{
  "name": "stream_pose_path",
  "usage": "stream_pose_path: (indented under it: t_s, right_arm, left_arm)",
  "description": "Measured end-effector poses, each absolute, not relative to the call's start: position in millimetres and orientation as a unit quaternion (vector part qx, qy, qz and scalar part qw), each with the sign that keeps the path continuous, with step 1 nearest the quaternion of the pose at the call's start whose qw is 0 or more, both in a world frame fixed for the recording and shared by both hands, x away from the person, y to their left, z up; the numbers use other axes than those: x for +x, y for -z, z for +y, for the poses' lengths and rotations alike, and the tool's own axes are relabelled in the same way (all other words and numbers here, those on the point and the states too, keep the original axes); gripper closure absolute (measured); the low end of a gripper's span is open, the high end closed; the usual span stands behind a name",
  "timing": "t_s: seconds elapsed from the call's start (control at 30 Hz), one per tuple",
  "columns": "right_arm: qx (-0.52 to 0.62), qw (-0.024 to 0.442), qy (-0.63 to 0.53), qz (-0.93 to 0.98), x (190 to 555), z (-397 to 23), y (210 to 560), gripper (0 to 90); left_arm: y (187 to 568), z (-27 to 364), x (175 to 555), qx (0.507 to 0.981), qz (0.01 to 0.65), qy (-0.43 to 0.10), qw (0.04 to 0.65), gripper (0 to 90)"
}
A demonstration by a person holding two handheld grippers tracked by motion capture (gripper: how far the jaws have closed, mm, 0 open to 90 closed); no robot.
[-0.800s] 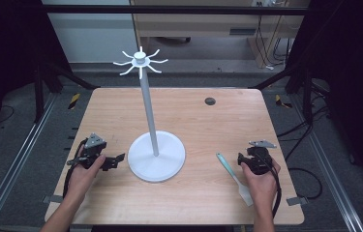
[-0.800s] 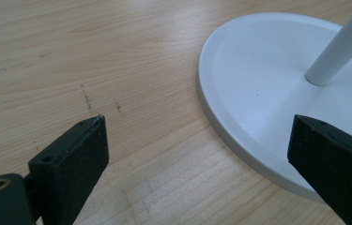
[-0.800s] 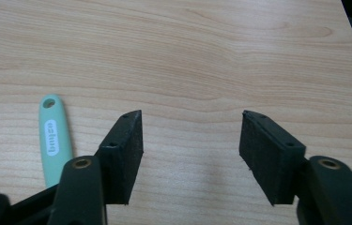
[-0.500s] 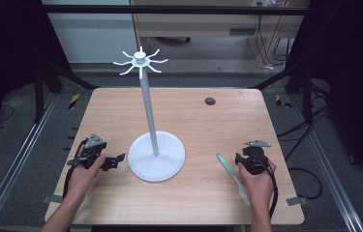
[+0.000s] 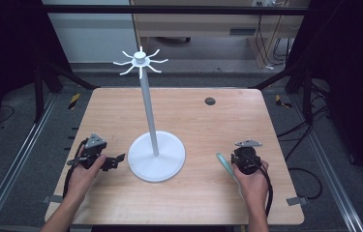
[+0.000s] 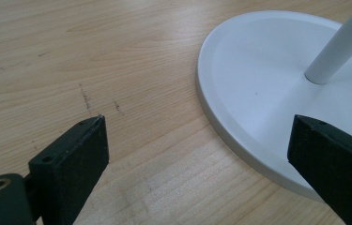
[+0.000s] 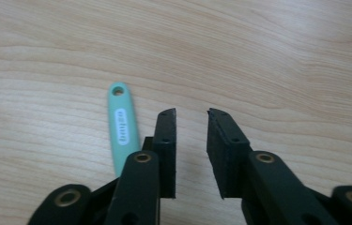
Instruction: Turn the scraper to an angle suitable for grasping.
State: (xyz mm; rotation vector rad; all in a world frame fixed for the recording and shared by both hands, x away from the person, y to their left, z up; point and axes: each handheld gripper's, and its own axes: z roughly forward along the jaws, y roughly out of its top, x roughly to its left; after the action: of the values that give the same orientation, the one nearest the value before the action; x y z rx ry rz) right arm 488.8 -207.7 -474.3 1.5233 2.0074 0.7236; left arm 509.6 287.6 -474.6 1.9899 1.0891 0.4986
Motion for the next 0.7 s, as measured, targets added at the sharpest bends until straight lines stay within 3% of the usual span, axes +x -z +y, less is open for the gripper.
stream_pose_path:
  t_s: [0.27, 0.7]
  right_arm:
    - [0.545, 0.24, -0.256, 0.762, 491, -195, 476, 87.2]
    - [0.539, 0.221, -0.237, 0.778, 496, -189, 482, 90.0]
  left_arm:
    - [474, 288, 510, 0.786, 0.429, -0.198, 0.398, 5.4]
    - [475, 287, 510, 0.787, 0.428, -0.197, 0.398, 5.4]
